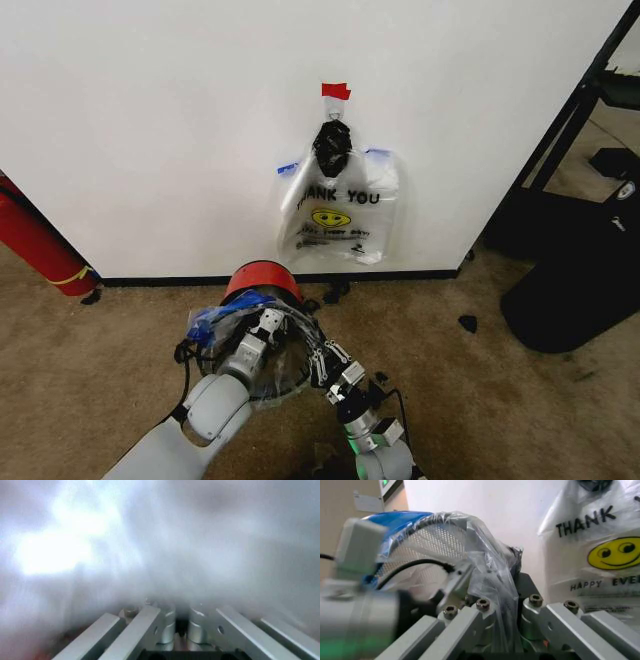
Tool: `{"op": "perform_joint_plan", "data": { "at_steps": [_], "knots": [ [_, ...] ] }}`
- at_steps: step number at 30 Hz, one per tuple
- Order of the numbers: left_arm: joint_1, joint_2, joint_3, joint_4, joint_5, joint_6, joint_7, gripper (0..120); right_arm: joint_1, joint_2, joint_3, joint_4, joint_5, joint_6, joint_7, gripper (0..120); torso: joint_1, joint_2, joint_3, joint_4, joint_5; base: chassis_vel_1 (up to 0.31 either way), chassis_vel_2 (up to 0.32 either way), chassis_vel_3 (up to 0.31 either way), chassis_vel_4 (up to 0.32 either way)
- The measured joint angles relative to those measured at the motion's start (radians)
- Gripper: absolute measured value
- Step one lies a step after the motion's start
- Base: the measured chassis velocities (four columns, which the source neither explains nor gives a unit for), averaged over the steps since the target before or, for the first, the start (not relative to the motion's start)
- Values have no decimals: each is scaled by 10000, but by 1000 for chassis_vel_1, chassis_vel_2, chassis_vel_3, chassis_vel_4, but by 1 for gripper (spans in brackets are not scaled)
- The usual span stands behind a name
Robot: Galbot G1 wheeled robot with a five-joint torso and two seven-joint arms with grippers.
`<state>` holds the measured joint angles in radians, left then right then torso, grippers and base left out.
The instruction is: Pick up the garbage bag from the wall and place it over the trash bin.
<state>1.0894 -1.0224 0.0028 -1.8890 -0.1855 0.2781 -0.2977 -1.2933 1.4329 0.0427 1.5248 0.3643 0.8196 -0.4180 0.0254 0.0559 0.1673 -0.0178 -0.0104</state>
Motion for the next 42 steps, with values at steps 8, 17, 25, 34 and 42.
{"op": "perform_joint_plan", "data": {
  "at_steps": [8,17,25,34,42],
  "knots": [
    [-358,-108,45,458,-116,16,-368,0,-246,-218,-3,228,484,-143,-733,1,0,0,0,-5,11,0,0,0,0],
    [262,302,81,-396,-389,-17,727,0,-66,-87,117,-4,737,-151,-460,1,0,0,0,-6,12,0,0,0,0],
    [1385,334,-7,-1561,-198,11,1476,0,243,-260,122,29,988,-455,29,1,0,0,0,-4,15,0,0,0,0],
    [2358,-379,-125,-2123,922,-778,1789,0,-165,-725,479,655,749,-691,52,1,-1,0,-1,0,10,0,0,0,0],
    [2993,-446,-690,-2690,1166,-3288,3348,0,-1034,-2218,892,2310,398,-1951,1866,1,0,0,-1,-3,8,0,0,0,0]
  ]
}}
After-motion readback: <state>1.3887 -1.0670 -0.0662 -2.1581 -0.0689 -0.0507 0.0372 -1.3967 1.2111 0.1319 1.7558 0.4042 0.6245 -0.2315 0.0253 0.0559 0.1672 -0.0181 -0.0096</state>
